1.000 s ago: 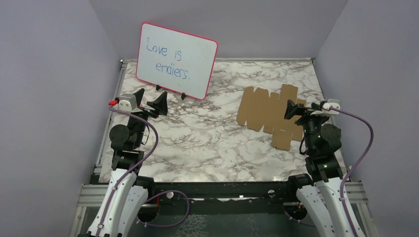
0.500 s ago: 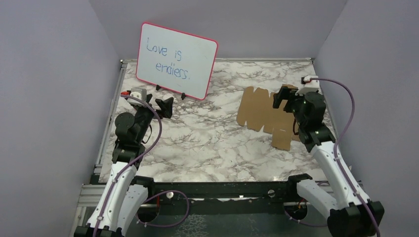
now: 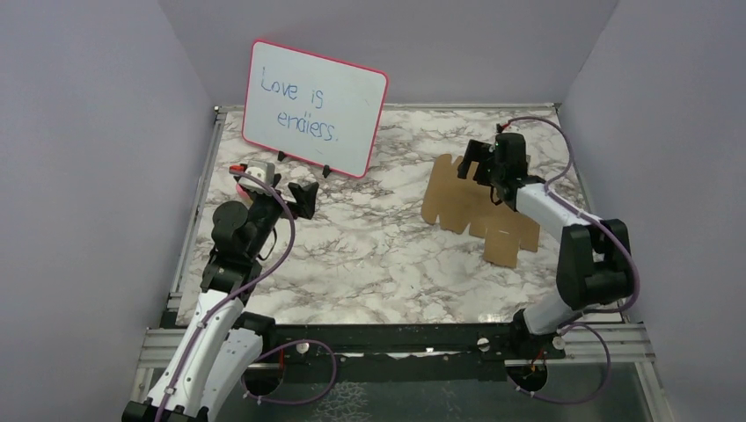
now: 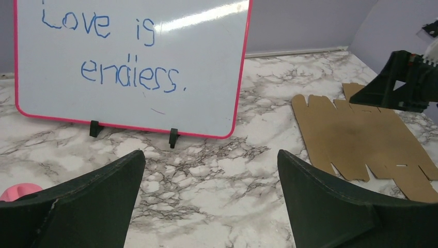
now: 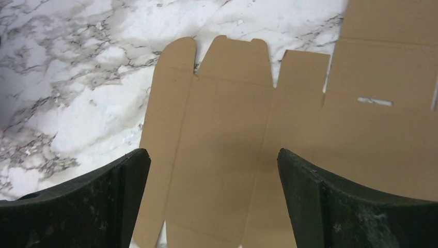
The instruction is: Fold the paper box
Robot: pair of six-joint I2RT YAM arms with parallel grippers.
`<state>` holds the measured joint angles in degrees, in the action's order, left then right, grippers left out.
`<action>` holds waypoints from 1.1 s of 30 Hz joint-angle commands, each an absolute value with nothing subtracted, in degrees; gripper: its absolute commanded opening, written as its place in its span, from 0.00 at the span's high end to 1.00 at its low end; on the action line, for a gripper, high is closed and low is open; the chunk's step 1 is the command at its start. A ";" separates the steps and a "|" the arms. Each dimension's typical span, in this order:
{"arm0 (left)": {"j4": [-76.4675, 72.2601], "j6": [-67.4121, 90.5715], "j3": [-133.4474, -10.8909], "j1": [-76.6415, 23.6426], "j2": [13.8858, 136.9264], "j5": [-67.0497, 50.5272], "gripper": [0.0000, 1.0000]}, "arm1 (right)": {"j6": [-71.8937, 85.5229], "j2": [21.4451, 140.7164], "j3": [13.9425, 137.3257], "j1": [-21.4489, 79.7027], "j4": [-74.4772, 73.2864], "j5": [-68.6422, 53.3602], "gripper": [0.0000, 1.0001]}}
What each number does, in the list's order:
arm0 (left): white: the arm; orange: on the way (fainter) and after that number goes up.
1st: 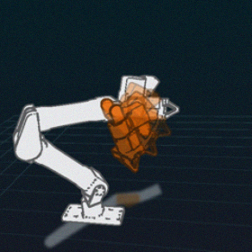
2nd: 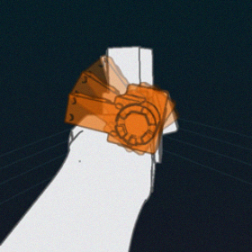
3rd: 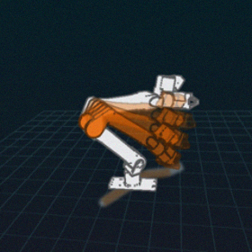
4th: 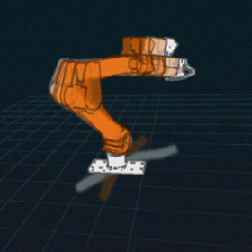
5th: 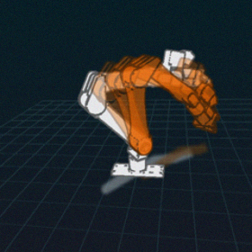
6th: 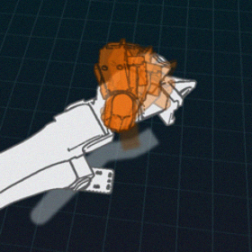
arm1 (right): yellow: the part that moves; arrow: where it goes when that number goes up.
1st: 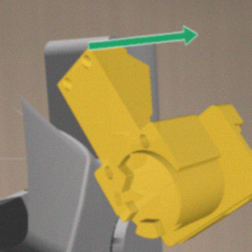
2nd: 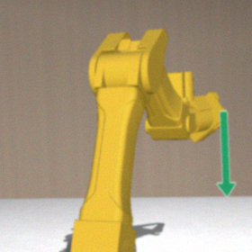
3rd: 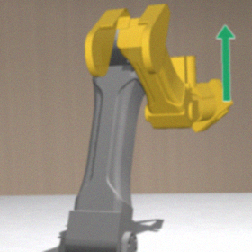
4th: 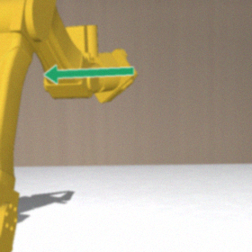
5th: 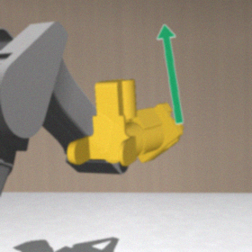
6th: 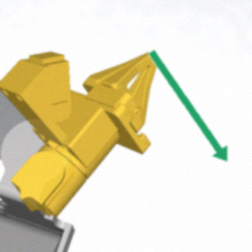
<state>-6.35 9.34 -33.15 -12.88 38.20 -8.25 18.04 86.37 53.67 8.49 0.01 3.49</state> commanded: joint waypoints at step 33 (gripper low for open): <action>-4.82 8.44 -35.41 -12.57 39.22 -2.65 0.01 | 9.45 112.78 70.10 24.68 -8.03 0.34 0.01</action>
<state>-4.10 8.71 -33.34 -12.82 38.96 -3.99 10.68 115.31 74.28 21.54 -4.56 2.70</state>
